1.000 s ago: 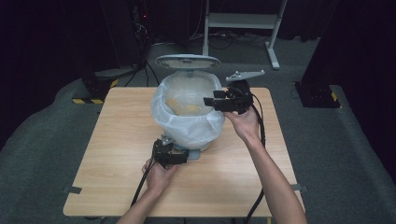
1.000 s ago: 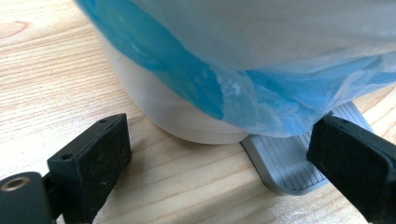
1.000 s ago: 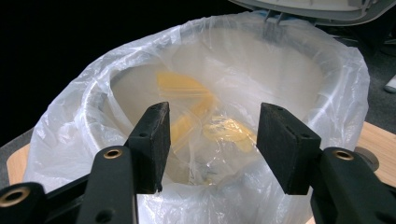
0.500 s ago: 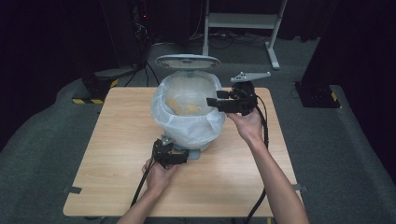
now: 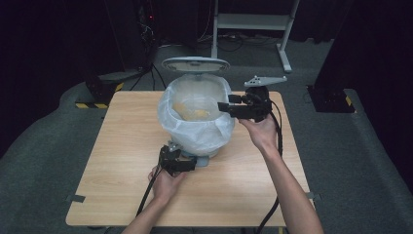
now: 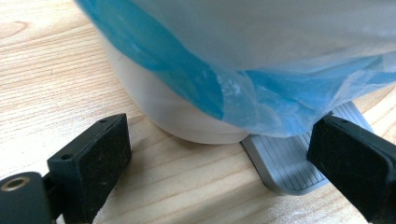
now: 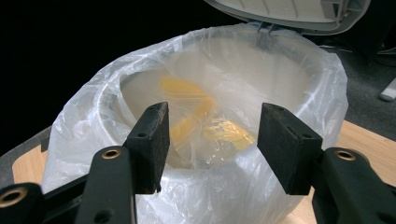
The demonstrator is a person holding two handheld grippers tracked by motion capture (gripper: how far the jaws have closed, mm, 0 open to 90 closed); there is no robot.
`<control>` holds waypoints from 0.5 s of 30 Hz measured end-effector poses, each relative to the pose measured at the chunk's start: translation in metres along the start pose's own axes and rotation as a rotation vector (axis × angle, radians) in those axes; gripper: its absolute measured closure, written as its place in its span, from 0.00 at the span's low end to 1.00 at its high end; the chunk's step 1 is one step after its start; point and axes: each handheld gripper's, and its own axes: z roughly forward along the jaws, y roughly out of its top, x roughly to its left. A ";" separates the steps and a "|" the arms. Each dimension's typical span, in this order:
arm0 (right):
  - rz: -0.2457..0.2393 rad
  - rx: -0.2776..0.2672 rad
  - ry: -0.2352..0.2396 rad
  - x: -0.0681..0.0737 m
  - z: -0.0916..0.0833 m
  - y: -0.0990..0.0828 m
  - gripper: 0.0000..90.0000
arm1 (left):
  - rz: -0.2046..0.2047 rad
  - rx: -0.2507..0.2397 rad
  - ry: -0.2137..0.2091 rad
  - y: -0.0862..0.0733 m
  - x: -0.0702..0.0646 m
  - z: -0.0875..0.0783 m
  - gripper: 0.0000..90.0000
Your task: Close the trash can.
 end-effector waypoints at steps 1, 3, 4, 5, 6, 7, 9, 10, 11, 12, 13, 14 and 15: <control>0.000 -0.002 0.000 0.000 -0.001 0.000 0.49 | 0.000 0.000 0.000 0.000 0.000 0.000 0.07; 0.003 -0.004 -0.001 -0.001 -0.002 -0.001 0.49 | 0.000 0.000 0.000 0.000 0.000 0.000 0.07; 0.004 -0.004 -0.002 -0.001 -0.003 -0.002 0.49 | 0.000 0.000 0.000 0.000 0.000 0.000 0.07; 0.004 -0.005 -0.003 -0.001 -0.004 -0.002 0.49 | 0.000 0.000 0.000 0.000 0.000 0.000 0.07; 0.004 -0.006 -0.003 -0.002 -0.005 -0.003 0.49 | 0.000 0.000 0.000 0.000 0.000 0.000 0.07; 0.004 -0.008 -0.004 -0.002 -0.006 -0.004 0.49 | 0.000 0.000 0.000 0.000 0.000 0.000 0.07; 0.005 -0.010 -0.006 -0.002 -0.008 -0.005 0.49 | 0.000 0.000 0.000 0.000 0.000 0.000 0.07; 0.008 -0.012 -0.008 -0.003 -0.009 -0.006 0.49 | 0.000 0.000 0.000 0.000 0.000 0.000 0.07; 0.007 -0.015 -0.009 -0.003 -0.011 -0.006 0.49 | 0.000 0.000 0.000 0.000 0.000 0.000 0.07; 0.010 -0.017 -0.009 -0.004 -0.012 -0.007 0.49 | 0.000 0.000 0.000 0.000 0.000 0.000 0.07; 0.012 -0.019 -0.011 -0.004 -0.013 -0.008 0.49 | 0.000 0.000 0.000 0.000 0.000 0.000 0.07; 0.015 -0.019 -0.011 -0.004 -0.014 -0.009 0.49 | 0.000 0.000 0.000 0.000 0.000 0.000 0.07; 0.015 -0.021 -0.012 -0.005 -0.015 -0.009 0.49 | 0.000 0.000 0.000 0.000 0.000 0.000 0.07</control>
